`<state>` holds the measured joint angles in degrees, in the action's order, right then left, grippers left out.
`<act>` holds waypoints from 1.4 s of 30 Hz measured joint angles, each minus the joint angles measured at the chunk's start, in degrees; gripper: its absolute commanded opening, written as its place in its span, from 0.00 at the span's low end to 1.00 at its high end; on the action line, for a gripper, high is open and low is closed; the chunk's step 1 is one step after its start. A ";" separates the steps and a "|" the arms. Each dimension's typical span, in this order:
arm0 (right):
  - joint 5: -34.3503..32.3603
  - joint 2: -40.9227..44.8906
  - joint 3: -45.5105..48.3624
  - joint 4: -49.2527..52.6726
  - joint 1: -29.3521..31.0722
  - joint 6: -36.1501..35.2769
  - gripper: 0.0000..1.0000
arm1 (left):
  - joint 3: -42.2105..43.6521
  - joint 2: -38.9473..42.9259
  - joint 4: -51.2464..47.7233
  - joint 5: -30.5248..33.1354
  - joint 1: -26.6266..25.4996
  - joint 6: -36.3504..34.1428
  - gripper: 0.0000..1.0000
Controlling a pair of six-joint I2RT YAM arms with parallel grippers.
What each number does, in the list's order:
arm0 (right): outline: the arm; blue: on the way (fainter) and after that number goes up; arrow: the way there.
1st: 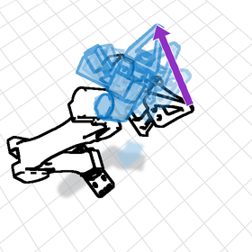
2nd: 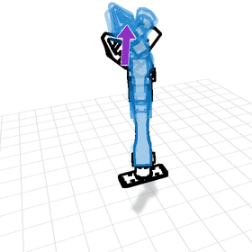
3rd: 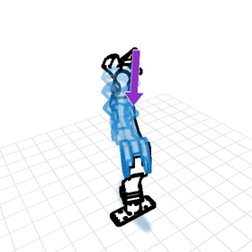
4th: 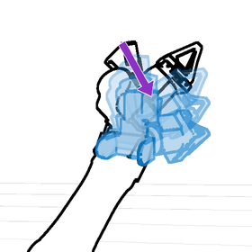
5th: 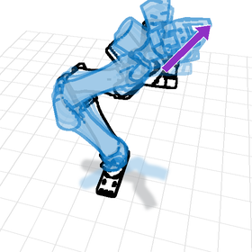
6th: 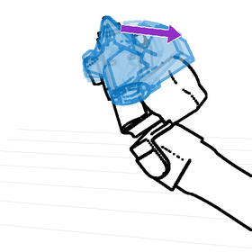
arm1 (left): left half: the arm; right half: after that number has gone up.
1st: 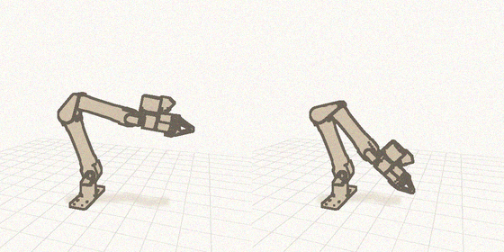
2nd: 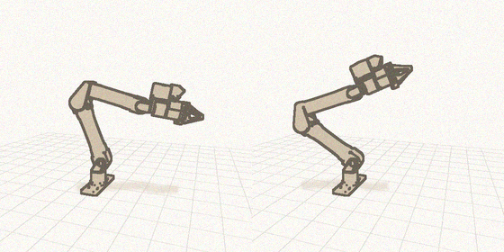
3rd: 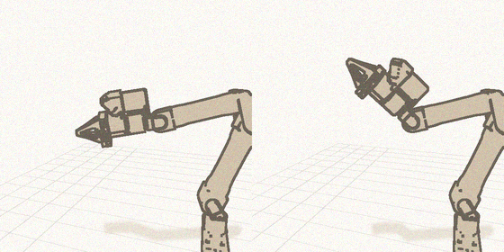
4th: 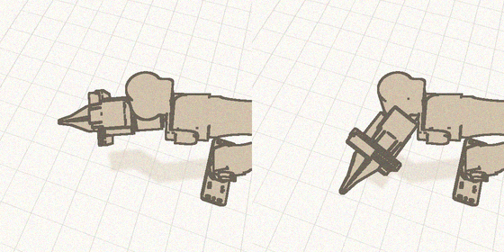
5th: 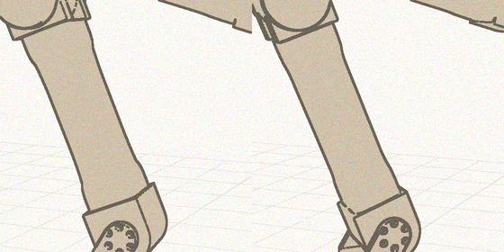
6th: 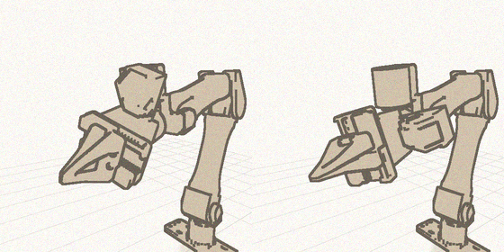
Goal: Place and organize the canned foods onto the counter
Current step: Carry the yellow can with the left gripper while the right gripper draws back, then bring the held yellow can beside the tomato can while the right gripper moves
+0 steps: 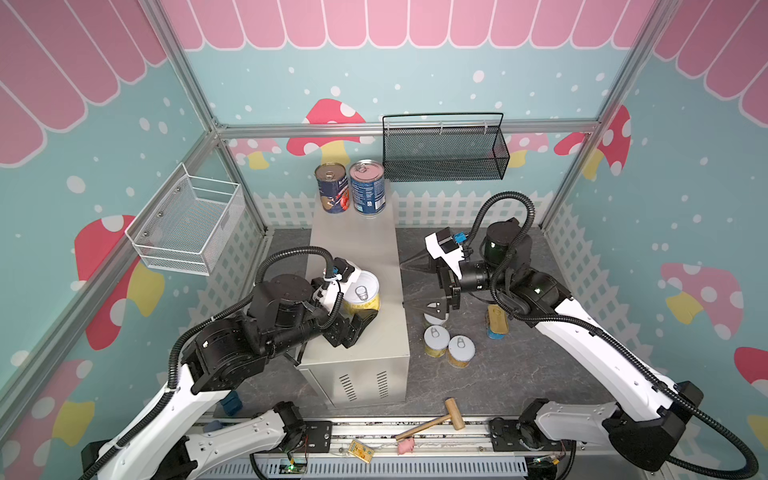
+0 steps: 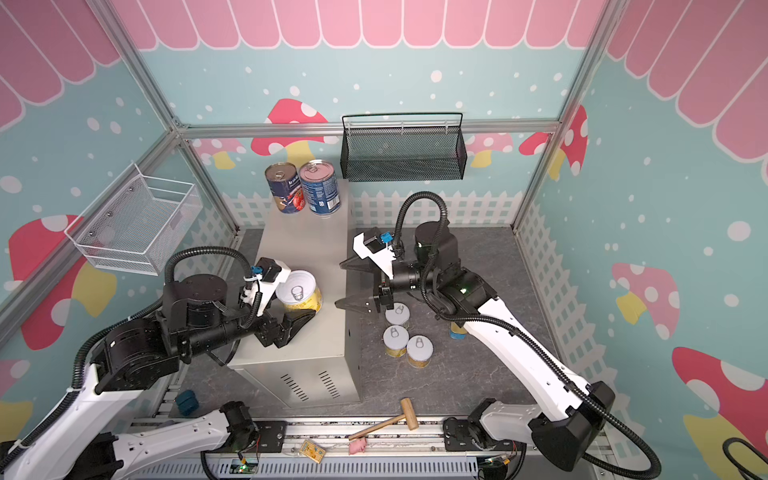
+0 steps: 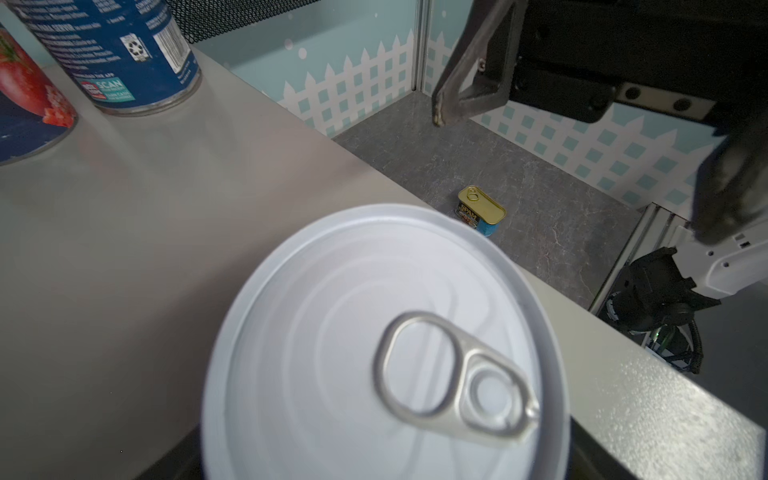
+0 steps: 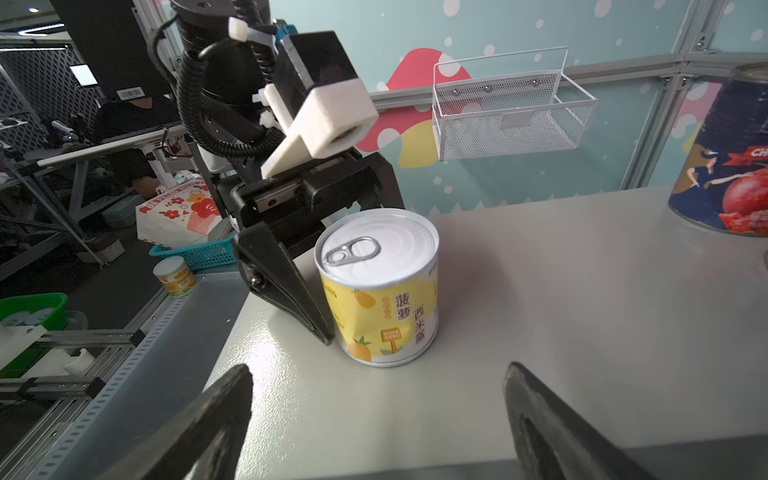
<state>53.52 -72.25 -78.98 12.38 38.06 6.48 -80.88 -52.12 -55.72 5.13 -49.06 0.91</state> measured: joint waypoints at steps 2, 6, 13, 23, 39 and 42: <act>-1.20 0.00 0.00 0.00 0.15 0.07 0.95 | 0.28 0.39 0.35 0.09 0.20 0.22 0.89; -2.73 0.00 0.00 -0.04 0.37 0.09 0.95 | 0.52 0.48 0.52 0.11 0.28 0.24 0.89; -4.26 0.79 0.37 -0.02 0.61 0.04 0.95 | 0.55 0.48 1.40 0.07 0.31 0.22 0.88; -8.79 2.97 2.45 -0.02 0.63 0.02 0.94 | 0.50 -0.22 2.99 3.10 0.63 0.15 0.76; -31.58 3.23 5.73 -0.44 0.74 -0.22 0.93 | 2.40 -4.72 12.31 -1.51 20.79 -1.90 0.76; -35.21 2.97 5.27 0.37 0.76 -0.90 0.94 | 3.06 -5.42 14.49 -6.43 25.07 -3.37 0.76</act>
<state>18.31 -69.28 -73.71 12.75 38.83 5.58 -77.82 -57.54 -41.23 -1.30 -23.99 -2.46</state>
